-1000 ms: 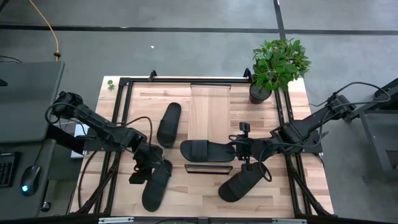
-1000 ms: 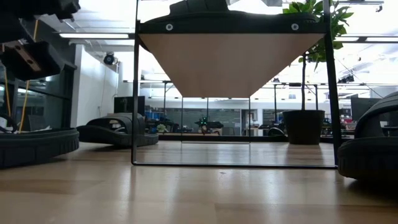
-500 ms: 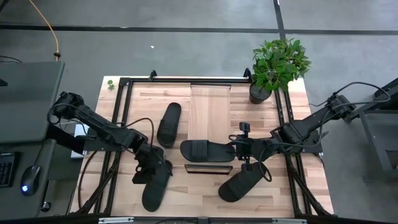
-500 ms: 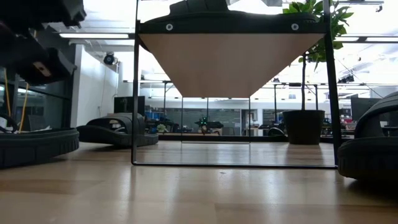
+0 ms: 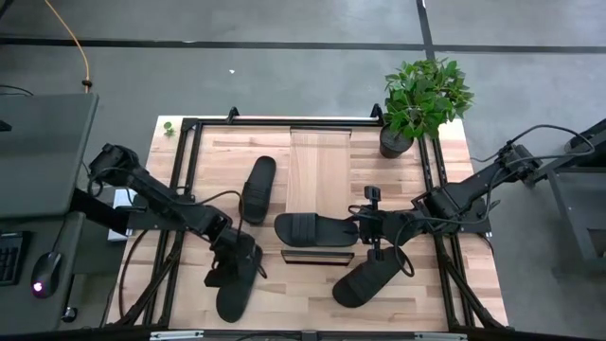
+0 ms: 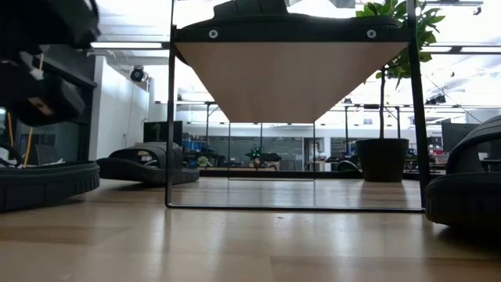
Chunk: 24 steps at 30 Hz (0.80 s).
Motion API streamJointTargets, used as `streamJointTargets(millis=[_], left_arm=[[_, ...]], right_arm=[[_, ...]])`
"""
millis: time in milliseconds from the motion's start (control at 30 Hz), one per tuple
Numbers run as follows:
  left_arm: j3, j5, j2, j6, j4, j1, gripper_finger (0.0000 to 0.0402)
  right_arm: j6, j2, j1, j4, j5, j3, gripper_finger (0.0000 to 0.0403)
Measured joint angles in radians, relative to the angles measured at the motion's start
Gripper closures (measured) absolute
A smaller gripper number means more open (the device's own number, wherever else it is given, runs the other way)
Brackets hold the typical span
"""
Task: Pick and place slides into the shelf
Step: Put the bottom left black slipper on the shelf
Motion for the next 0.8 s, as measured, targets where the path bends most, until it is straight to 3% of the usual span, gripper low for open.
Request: streamJointTargets(millis=[400,800], left_arm=[[-0.001,-0.038,0.069,-0.051,0.056,-0.077,0.024],[0.001,0.019,0.139,-0.056,0.106,-0.075,0.0241]], right_arm=[[0.006,0.0,0.0,0.001,0.0,0.0,0.0294],[0.011,0.001,0.0,0.001,0.0,0.0,0.0294]])
